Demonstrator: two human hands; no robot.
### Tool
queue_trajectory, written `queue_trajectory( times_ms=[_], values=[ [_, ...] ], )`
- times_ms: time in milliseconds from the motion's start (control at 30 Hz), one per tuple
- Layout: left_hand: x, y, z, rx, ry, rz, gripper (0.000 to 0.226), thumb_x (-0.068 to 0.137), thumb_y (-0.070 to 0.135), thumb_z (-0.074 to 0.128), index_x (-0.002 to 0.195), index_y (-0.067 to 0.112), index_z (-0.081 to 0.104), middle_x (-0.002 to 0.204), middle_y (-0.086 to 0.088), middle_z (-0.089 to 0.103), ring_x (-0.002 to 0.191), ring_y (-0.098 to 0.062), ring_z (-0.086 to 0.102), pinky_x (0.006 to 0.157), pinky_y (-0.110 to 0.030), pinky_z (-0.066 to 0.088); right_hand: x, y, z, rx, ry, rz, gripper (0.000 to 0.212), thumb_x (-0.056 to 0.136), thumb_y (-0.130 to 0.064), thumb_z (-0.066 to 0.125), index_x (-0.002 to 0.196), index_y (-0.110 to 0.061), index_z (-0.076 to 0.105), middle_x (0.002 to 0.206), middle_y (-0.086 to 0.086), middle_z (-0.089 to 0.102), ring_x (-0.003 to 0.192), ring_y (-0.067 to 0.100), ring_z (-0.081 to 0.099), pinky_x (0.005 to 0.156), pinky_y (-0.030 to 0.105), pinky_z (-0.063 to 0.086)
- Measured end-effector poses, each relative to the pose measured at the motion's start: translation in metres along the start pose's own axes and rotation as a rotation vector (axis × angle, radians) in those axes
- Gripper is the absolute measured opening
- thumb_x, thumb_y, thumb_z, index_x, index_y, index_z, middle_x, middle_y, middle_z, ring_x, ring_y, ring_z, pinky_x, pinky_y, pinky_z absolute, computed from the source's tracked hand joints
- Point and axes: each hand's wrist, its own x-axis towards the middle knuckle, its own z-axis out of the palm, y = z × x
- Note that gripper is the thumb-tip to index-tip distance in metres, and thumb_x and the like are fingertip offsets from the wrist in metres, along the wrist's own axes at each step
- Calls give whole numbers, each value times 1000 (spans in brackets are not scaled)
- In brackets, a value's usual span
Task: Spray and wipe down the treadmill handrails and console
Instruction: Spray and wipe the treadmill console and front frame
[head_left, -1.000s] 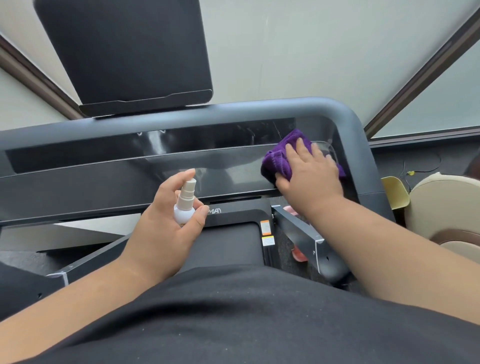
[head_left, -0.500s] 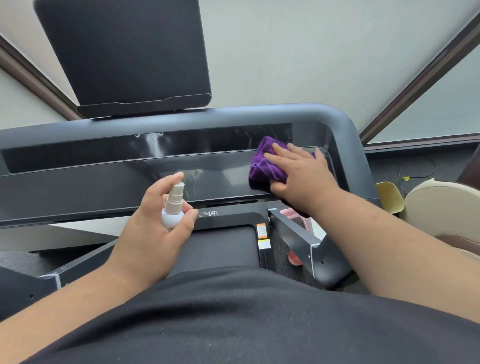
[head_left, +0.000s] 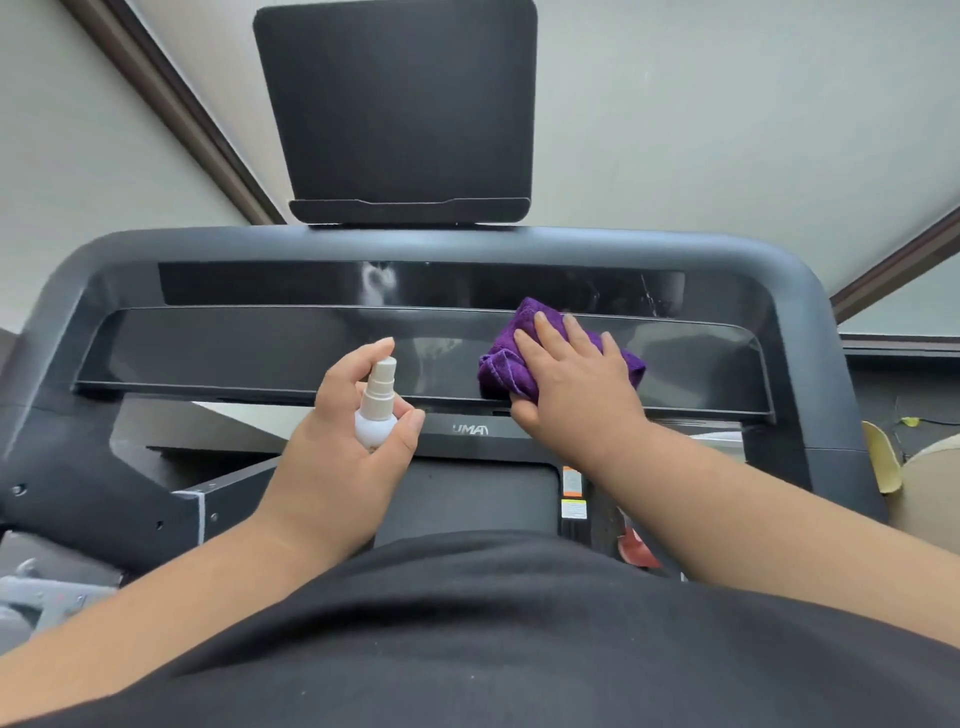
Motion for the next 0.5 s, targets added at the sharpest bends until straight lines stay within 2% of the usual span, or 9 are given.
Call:
queue_trajectory(
  times_ms=[167,333,500],
  values=[
    [-12,-18,-25,34,70,-31,68,90,25,68,128,68,30,96,22,65,80,-5,62,70,-1,40,14,-34,5,-26,13,-29,81,85,-69,34,154,-28,23,164,4,18,150,32,15,116,59,17],
    [-21,-38,-53,11,85,-76,67,92,23,68,126,69,32,94,21,64,74,-6,61,69,-4,41,30,-72,6,-62,1,-67,90,83,-78,28,154,-24,22,164,7,19,149,35,16,115,60,20],
    [-24,-63,-83,1,81,-78,72,92,18,68,126,70,31,92,18,62,76,-6,60,71,-3,39,48,-118,9,-96,-20,-103,95,81,-81,33,153,-20,21,163,10,18,149,37,16,115,61,21]
  ],
)
